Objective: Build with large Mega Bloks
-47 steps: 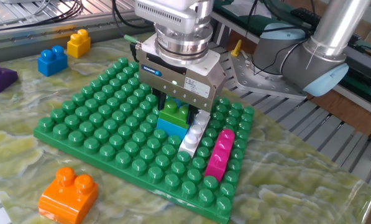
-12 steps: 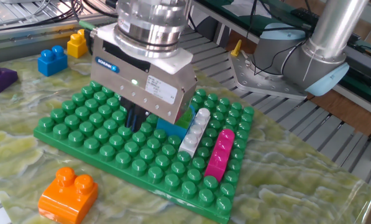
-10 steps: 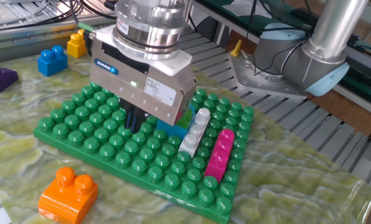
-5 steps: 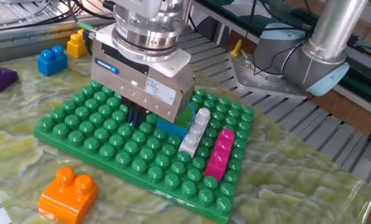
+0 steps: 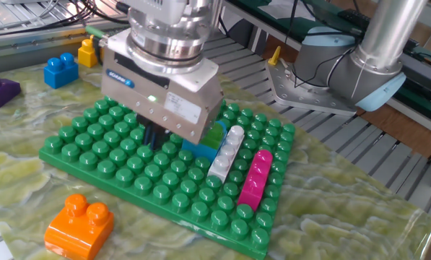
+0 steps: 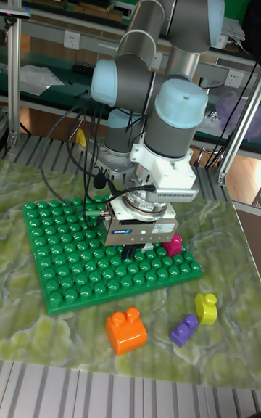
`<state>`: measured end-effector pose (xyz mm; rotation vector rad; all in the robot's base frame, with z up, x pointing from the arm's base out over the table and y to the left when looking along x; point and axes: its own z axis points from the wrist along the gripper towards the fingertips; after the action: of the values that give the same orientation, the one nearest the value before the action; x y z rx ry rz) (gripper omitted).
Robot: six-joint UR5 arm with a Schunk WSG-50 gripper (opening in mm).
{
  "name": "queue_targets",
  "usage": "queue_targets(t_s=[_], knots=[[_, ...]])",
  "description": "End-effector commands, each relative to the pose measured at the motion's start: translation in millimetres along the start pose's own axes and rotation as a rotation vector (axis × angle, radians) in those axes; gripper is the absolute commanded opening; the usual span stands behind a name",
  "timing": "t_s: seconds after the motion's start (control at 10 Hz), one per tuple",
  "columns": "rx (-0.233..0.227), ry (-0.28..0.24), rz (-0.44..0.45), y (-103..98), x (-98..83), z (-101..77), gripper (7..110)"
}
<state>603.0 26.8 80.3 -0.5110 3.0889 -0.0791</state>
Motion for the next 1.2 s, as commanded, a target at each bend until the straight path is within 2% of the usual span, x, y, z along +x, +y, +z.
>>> queue_targets(t_s=[0.0,0.4,0.6,0.7,0.8,1.0,1.1], knots=[[-0.043,-0.052,0.002,5.6,-35.9,8.5,7],[-0.066,-0.068,0.066,40.6,-82.0,7.8,7],[-0.105,-0.084,0.094,60.9,-96.4,6.9,7],[-0.133,-0.088,0.114,71.9,-100.4,6.2,7],[-0.127,-0.086,0.126,75.7,-100.5,7.8,7],[-0.183,-0.094,0.204,107.5,-100.0,13.8,7],[-0.146,-0.091,0.201,99.5,-98.1,16.0,7]])
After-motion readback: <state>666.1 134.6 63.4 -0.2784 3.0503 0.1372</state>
